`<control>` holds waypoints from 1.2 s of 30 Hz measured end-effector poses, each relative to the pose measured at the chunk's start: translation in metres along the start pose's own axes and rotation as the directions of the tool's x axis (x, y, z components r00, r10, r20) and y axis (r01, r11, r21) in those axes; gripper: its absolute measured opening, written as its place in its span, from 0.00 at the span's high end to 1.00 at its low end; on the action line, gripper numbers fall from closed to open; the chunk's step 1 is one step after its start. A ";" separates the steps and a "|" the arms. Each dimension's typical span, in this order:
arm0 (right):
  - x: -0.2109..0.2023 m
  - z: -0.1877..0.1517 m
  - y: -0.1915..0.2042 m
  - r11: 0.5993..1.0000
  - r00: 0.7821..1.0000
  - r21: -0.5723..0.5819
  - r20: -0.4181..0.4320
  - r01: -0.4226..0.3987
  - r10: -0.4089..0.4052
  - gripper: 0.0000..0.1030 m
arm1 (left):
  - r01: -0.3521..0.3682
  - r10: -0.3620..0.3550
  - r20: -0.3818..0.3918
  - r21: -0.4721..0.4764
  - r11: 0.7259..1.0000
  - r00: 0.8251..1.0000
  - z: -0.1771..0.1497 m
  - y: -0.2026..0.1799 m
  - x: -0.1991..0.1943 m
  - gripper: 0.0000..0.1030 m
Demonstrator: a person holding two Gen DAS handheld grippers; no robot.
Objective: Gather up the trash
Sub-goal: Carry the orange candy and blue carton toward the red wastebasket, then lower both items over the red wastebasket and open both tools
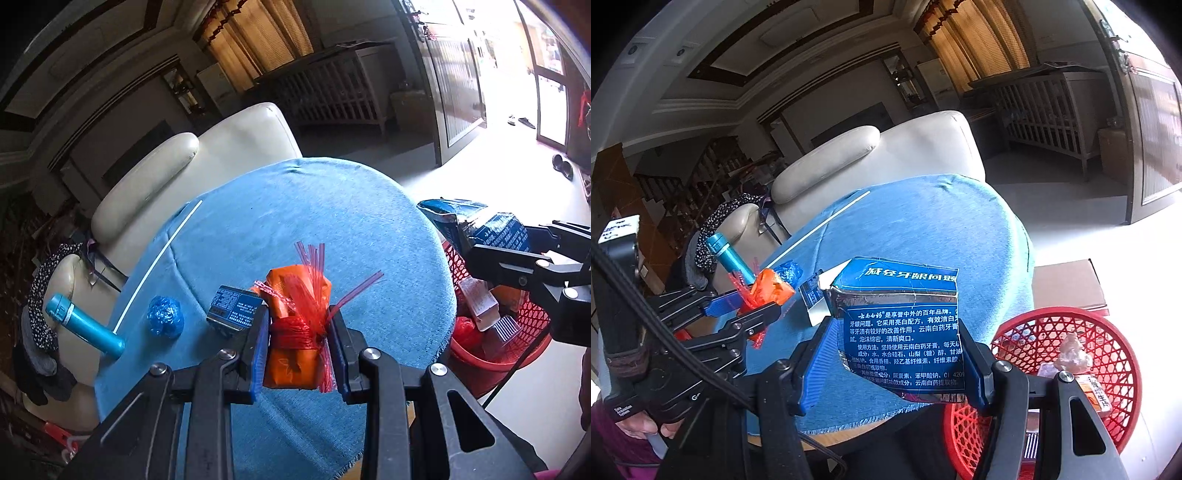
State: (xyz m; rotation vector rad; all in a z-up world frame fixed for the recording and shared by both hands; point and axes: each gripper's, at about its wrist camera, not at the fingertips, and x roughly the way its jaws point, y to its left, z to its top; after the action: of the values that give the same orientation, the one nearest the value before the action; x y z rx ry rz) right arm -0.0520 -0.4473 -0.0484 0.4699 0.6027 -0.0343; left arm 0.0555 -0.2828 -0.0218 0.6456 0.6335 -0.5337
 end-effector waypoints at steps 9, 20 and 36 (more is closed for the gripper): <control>-0.007 0.004 -0.010 1.000 1.000 0.010 0.013 0.027 -0.027 0.38 | 0.025 -0.025 0.008 0.034 0.999 1.000 0.007 -0.010 0.000 0.68; -0.031 0.016 -0.034 0.993 0.991 0.037 0.068 0.110 -0.112 0.38 | 0.101 -0.103 0.040 0.061 0.993 0.994 0.034 -0.029 -0.004 0.68; -0.067 0.021 -0.076 0.964 0.964 0.091 0.079 0.248 -0.256 0.38 | 0.278 -0.284 0.073 0.084 0.957 0.956 0.063 -0.060 -0.010 0.68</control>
State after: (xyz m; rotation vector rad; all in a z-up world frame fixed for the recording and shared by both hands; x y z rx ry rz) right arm -0.1088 -0.5313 -0.0275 0.4646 0.5711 -0.3221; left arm 0.0345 -0.3640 0.0014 0.6009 0.6321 -0.8489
